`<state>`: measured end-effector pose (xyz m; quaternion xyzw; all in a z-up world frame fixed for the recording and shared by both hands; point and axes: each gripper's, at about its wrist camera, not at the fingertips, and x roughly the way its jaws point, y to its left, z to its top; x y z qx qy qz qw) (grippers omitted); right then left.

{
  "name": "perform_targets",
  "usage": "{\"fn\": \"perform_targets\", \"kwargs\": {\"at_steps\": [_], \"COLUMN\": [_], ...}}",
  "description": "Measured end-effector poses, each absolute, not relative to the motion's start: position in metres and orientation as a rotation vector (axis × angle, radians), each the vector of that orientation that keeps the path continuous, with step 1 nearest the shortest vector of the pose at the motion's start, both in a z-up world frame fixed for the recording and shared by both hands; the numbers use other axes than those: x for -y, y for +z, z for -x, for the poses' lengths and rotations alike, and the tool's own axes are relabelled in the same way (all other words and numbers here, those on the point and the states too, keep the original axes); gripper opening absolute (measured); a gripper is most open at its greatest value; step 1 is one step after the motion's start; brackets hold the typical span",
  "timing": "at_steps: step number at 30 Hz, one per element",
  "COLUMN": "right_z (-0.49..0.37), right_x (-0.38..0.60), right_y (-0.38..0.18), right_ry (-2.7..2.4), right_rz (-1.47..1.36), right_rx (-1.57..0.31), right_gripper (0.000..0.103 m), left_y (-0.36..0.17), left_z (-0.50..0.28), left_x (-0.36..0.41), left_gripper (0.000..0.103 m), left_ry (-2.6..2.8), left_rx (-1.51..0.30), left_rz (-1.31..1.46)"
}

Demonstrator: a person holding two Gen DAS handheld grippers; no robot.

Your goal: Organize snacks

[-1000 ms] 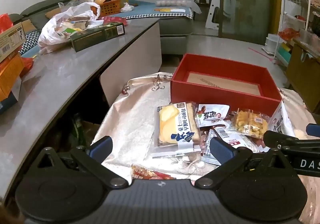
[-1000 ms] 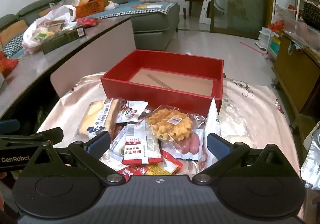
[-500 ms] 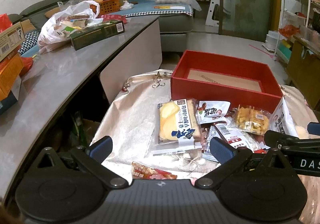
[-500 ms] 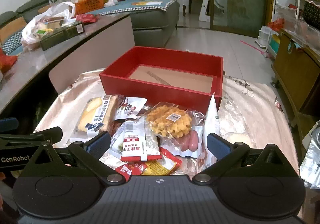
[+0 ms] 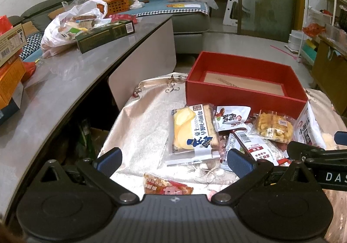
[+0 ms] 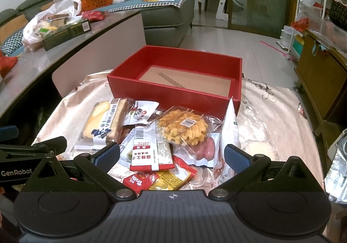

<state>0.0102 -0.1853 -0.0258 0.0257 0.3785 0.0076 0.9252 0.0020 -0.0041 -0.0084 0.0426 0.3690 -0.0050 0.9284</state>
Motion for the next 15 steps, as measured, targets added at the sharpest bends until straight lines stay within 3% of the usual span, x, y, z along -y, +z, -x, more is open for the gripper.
{"fn": "perform_targets", "kwargs": {"at_steps": [15], "right_z": [-0.0103], "right_x": [0.1848], "right_y": [-0.0277], "right_ry": [0.015], "right_rz": [-0.047], "right_rx": [-0.789], "right_gripper": [0.103], "left_y": [-0.0097], "left_z": [-0.0017], "left_x": [0.0046], "left_gripper": [0.098], "left_ry": [-0.009], "left_rx": [-0.763], "left_rz": [-0.097]}}
